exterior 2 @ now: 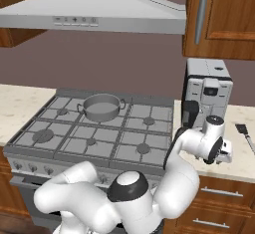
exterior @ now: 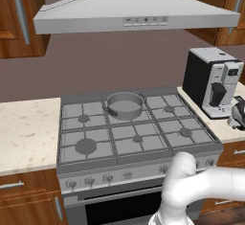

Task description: Put the eggplant and lemon in the pot. Retrieve the spatula and lightly stir the vegetables in the pot.

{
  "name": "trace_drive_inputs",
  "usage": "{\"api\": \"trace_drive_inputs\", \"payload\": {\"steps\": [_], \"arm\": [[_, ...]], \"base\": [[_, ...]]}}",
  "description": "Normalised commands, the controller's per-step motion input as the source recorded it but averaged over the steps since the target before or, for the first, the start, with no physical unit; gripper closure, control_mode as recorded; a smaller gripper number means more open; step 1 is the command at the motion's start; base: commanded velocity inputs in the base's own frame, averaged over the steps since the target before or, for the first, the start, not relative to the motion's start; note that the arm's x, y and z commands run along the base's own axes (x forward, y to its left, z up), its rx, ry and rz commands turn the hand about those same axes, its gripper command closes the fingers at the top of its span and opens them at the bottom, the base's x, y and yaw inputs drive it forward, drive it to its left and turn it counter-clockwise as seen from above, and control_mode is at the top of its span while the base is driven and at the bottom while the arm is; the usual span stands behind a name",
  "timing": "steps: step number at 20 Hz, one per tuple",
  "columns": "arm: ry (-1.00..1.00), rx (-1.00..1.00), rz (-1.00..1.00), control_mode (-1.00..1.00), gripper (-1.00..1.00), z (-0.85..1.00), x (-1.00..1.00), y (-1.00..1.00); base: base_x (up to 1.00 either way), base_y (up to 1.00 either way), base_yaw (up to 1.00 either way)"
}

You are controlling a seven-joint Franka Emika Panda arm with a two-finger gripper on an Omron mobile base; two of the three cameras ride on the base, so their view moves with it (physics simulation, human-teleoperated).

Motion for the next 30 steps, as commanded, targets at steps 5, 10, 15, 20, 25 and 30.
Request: {"api": "trace_drive_inputs", "payload": {"steps": [5,10,15,20,25,30], "arm": [[0.00,0.00,0.00,-1.00,-1.00,-0.28,0.01,0.00],[0.00,0.00,0.00,-1.00,-1.00,0.00,0.00,0.00],[0.00,0.00,0.00,-1.00,1.00,0.00,0.00,0.00],[0.00,0.00,0.00,-1.00,1.00,0.00,-0.01,0.00],[-0.07,0.00,0.00,-1.00,1.00,0.04,-0.44,0.04],[-0.30,0.00,0.00,-1.00,1.00,0.58,-0.76,0.37]], "base": [[0.00,0.00,0.00],[0.00,0.00,0.00],[0.00,0.00,0.00],[0.00,0.00,0.00],[0.00,0.00,0.00],[0.00,0.00,0.00]]}}
